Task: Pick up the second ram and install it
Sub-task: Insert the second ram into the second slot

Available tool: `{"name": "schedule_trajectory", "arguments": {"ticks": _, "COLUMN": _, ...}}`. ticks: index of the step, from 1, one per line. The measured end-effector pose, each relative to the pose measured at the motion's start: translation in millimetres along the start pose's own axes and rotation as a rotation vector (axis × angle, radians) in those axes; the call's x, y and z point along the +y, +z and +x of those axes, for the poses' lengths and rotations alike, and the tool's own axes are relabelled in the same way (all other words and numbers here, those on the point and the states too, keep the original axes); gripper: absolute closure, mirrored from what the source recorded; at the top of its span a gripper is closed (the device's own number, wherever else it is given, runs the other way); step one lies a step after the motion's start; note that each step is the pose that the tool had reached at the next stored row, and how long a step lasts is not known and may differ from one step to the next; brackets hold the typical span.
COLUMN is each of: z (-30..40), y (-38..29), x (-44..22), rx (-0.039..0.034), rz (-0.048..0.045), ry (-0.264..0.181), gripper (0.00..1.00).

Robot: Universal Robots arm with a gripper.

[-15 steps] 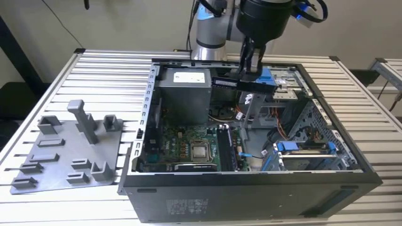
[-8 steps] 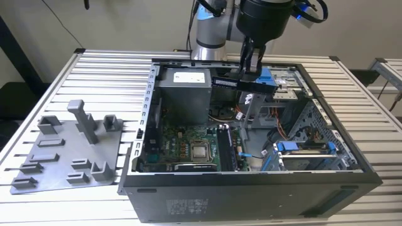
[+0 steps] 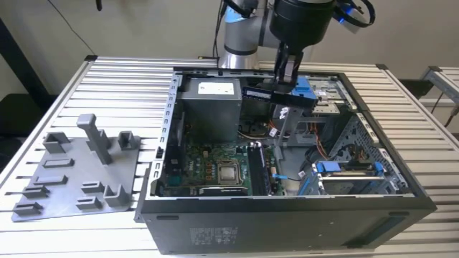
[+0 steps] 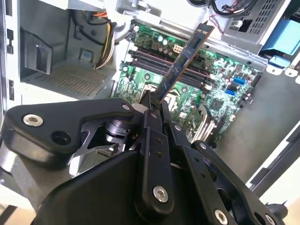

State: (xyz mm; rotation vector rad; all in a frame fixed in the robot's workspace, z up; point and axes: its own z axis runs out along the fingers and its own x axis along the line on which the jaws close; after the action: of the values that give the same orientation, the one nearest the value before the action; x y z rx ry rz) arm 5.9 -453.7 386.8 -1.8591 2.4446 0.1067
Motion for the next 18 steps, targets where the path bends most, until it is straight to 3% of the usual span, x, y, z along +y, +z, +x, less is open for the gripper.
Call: {"name": "schedule_trajectory", "arguments": {"ticks": 18, "z": 0.0, "y": 0.9, "x": 0.0, "rx": -0.0034, "rz": 0.0229, "ry": 0.236, "gripper": 0.86}}
